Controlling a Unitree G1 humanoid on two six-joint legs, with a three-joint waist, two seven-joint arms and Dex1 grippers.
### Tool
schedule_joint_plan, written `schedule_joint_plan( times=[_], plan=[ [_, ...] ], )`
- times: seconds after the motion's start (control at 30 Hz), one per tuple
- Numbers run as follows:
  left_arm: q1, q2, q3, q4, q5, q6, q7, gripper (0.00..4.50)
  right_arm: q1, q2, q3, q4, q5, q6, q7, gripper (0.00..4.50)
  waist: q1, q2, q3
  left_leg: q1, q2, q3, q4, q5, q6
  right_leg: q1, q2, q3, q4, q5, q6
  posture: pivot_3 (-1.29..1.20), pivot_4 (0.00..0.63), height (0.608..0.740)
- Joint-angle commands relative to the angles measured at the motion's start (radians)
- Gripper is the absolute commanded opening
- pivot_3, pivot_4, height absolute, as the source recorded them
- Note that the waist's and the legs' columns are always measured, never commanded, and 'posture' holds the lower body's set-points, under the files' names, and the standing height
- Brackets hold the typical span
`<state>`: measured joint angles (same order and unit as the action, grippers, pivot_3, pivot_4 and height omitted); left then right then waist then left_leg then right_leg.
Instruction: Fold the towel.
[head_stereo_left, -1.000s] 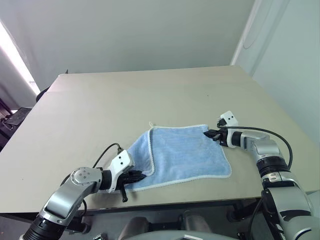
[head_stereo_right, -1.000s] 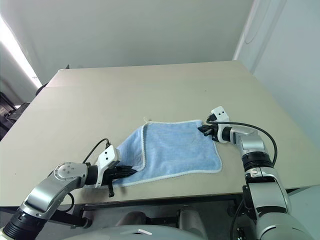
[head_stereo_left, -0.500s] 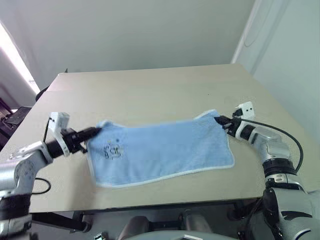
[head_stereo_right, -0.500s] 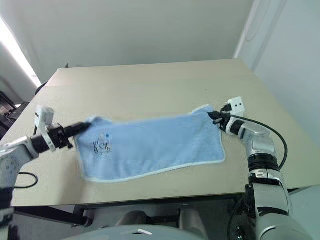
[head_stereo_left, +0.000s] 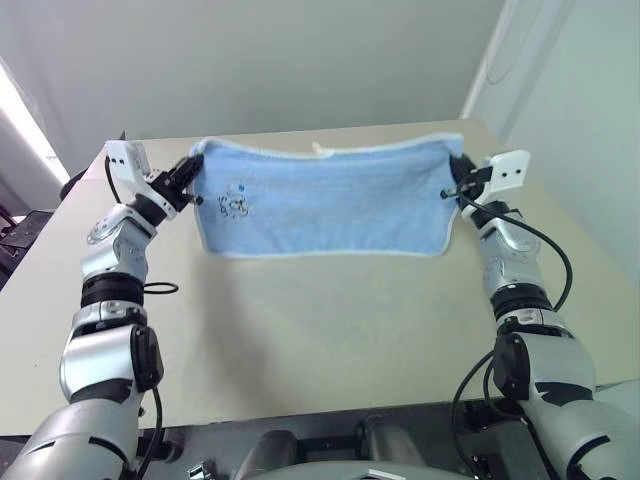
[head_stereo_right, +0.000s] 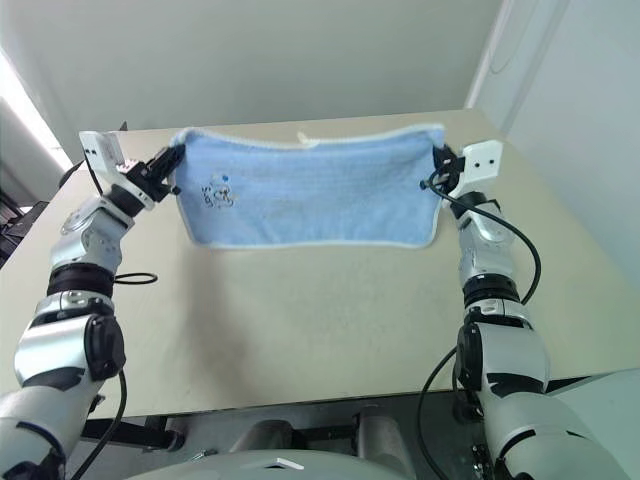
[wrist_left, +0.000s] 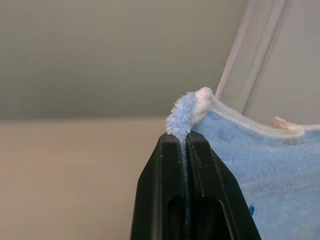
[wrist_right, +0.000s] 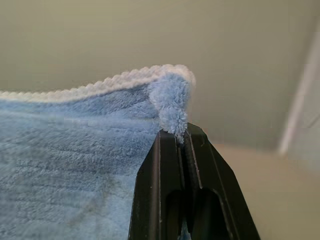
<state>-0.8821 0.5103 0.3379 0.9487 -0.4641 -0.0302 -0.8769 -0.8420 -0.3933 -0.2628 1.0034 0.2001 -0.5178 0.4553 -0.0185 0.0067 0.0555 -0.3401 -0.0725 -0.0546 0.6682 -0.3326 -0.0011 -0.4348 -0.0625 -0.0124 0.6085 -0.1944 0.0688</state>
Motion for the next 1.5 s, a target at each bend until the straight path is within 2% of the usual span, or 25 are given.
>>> schedule_joint_plan(
  times=[0.03, 0.2, 0.3, 0.4, 0.67, 0.93, 1.13, 1.27, 1.5],
  plan=[
    [0.063, 0.007, 0.021, -0.106, -0.024, -0.126, -0.149, 0.03, 0.034, 0.014, -0.03, -0.062, 0.048, -0.131, 0.055, 0.0, -0.001, 0.0, 0.0, 0.001, 0.0, 0.0, -0.002, 0.0, 0.0, 0.0, 0.0, 0.001, -0.001, 0.0, 0.0, 0.0, 0.0, 0.74],
    [0.377, 0.03, -0.026, -0.367, 0.02, -0.169, -0.243, 0.03, 0.219, 0.026, -0.022, -0.203, 0.113, -0.145, 0.194, 0.0, -0.007, 0.001, -0.002, 0.0, 0.002, 0.001, -0.006, 0.0, 0.001, 0.0, 0.001, 0.002, -0.006, 0.0, 0.0, 0.0, 0.0, 0.74],
    [0.572, 0.039, -0.024, -0.53, 0.015, -0.156, -0.238, 0.03, 0.368, 0.029, -0.005, -0.327, 0.144, -0.132, 0.26, 0.0, 0.001, 0.001, -0.002, 0.0, 0.001, 0.001, -0.005, -0.004, 0.007, 0.0, 0.001, 0.003, -0.007, 0.0, 0.0, 0.0, 0.0, 0.74],
    [0.705, 0.048, -0.015, -0.663, -0.013, -0.112, -0.227, 0.03, 0.479, 0.022, 0.006, -0.437, 0.166, -0.092, 0.293, 0.0, 0.01, 0.001, -0.002, 0.0, 0.002, 0.001, -0.005, -0.005, 0.01, 0.001, 0.001, 0.003, -0.007, 0.001, 0.001, 0.0, 0.0, 0.74],
    [0.936, 0.093, 0.075, -0.885, -0.151, 0.036, -0.24, 0.03, 0.732, -0.043, 0.003, -0.693, 0.222, 0.058, 0.354, 0.0, 0.027, 0.002, -0.002, 0.009, 0.002, 0.001, 0.0, -0.005, 0.01, 0.011, 0.003, 0.003, -0.007, 0.001, 0.0, 0.0, 0.0, 0.74],
    [1.104, 0.138, 0.097, -0.882, -0.181, 0.14, -0.293, 0.03, 0.963, -0.203, 0.053, -0.873, 0.17, 0.322, 0.415, 0.0, 0.032, 0.002, -0.002, 0.014, 0.002, 0.001, -0.001, -0.005, 0.01, 0.016, 0.004, 0.003, -0.007, -0.004, 0.0, 0.0, 0.0, 0.74],
    [1.084, 0.111, 0.121, -0.836, -0.234, 0.218, -0.267, 0.03, 0.969, -0.247, 0.045, -0.935, 0.147, 0.44, 0.37, 0.0, 0.031, -0.001, 0.0, 0.02, 0.005, 0.001, -0.001, -0.006, 0.009, 0.03, 0.006, 0.003, -0.012, -0.006, 0.001, 0.0, 0.0, 0.74],
    [1.071, 0.092, 0.115, -0.801, -0.211, 0.22, -0.233, 0.03, 0.884, -0.249, 0.052, -0.9, 0.13, 0.502, 0.34, 0.0, 0.028, -0.001, 0.0, 0.02, 0.008, 0.002, -0.001, -0.006, 0.009, 0.029, 0.008, 0.003, -0.012, -0.006, 0.0, 0.0, 0.0, 0.74],
    [1.031, 0.06, 0.106, -0.772, -0.204, 0.226, -0.192, 0.03, 0.763, -0.201, 0.067, -0.791, 0.095, 0.434, 0.316, 0.0, 0.035, -0.003, -0.002, 0.019, 0.009, 0.002, -0.001, -0.006, 0.01, 0.022, 0.01, 0.003, -0.012, -0.001, -0.002, 0.0, 0.0, 0.74]
  ],
)
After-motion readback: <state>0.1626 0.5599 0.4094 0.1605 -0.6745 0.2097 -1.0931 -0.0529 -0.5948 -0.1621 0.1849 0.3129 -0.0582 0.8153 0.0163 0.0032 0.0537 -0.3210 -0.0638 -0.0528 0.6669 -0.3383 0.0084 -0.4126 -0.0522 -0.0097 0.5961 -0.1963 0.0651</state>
